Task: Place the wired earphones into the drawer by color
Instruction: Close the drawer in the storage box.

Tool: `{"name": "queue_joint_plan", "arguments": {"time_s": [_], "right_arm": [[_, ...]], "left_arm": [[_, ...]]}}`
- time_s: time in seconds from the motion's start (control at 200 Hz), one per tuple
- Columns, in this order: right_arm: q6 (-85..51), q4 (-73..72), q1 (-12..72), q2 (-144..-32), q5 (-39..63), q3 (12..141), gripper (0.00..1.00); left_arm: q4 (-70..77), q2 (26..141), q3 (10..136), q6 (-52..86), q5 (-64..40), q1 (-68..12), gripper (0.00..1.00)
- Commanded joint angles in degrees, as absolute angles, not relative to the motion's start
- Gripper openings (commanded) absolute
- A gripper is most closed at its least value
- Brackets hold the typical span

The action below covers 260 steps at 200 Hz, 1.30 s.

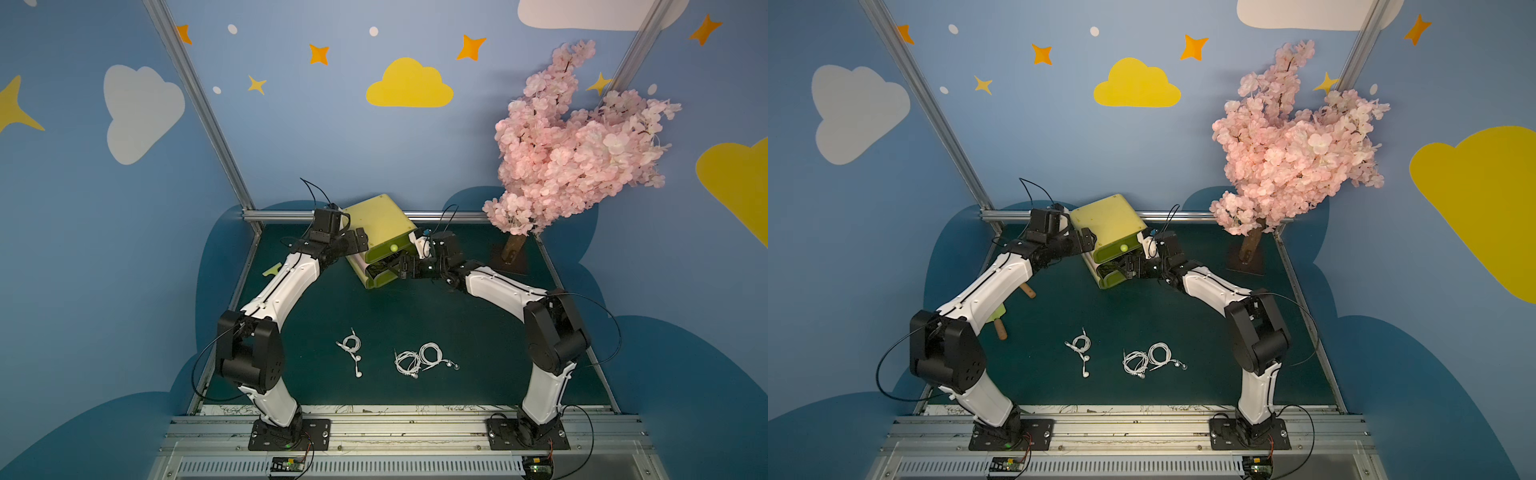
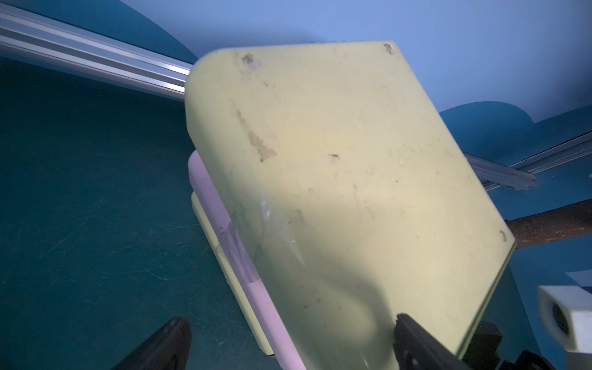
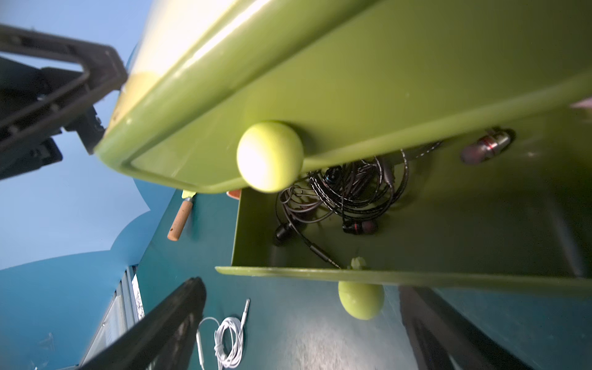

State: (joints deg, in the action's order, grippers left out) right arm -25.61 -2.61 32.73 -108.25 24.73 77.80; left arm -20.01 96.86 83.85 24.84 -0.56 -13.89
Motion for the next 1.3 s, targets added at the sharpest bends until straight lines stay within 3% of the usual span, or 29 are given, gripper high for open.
{"name": "queue_joint_plan", "arguments": {"time_s": [0.0, 0.776, 1.297], "right_arm": [[-26.32, -8.02, 33.12, -110.0, 25.31, 79.28, 0.98], [-28.39, -23.07, 33.4, -116.13, 26.98, 79.61, 0.99], [-29.27, -29.06, 33.85, -114.48, 24.15, 74.77, 0.98]], "left_arm": [[-21.62, 96.43, 82.62, 24.19, -0.97, -13.75, 1.0], [-20.4, 95.79, 80.95, 24.08, -1.05, -13.71, 1.0], [-20.05, 94.9, 80.16, 25.75, -1.12, -13.3, 1.0]]}}
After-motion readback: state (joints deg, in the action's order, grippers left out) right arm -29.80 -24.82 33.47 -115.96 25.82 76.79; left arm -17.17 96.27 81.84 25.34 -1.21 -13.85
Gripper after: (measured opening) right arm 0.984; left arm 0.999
